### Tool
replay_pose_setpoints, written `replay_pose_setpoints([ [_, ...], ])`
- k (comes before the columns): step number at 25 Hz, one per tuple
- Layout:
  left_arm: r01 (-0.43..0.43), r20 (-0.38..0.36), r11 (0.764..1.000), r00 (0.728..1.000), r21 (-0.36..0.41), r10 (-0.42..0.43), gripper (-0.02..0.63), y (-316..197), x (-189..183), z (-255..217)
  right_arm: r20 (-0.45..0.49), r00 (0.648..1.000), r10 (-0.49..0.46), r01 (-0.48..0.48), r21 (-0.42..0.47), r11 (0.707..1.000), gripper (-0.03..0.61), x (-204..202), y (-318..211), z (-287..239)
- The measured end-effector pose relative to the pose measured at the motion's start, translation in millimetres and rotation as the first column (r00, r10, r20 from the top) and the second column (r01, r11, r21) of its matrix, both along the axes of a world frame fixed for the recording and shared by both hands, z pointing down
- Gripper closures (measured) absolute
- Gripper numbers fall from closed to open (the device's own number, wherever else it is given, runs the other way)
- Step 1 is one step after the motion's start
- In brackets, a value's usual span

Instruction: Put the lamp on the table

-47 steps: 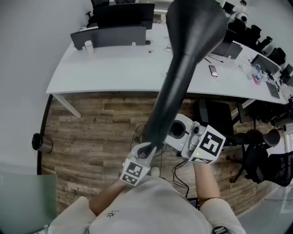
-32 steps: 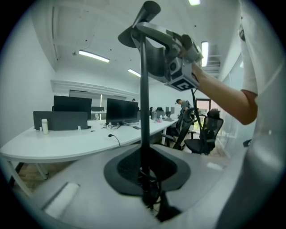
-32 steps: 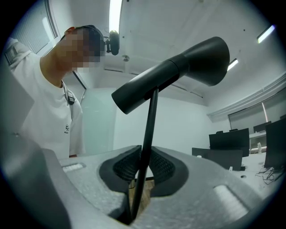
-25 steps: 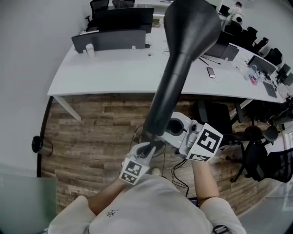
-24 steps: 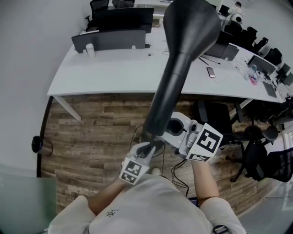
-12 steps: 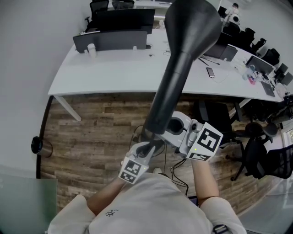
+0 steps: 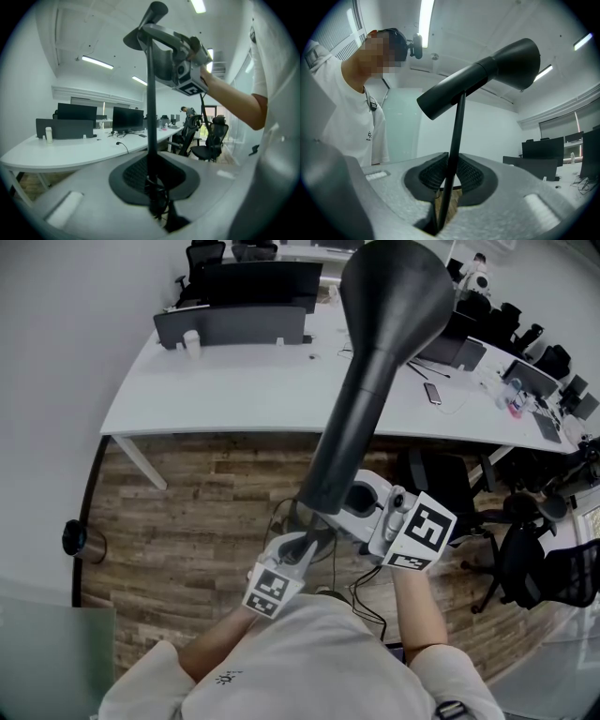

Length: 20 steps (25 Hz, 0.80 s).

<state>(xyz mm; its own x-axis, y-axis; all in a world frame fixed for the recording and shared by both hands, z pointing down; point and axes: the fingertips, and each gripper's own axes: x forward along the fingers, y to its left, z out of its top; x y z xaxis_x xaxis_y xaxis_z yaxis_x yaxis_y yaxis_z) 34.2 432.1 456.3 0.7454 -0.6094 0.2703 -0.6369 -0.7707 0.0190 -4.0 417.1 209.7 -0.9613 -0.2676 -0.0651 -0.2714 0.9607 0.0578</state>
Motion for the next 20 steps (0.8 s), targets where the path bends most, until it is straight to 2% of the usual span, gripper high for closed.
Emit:
replay_pose_setpoints([
  [20,0.035,0.000,0.999,0.999,0.013,-0.035,0.574,-4.4,-34.7,0.5,-0.001,1.000,-0.012,0.012,-0.009,1.000,0.526,-31.5,-3.3,1.5],
])
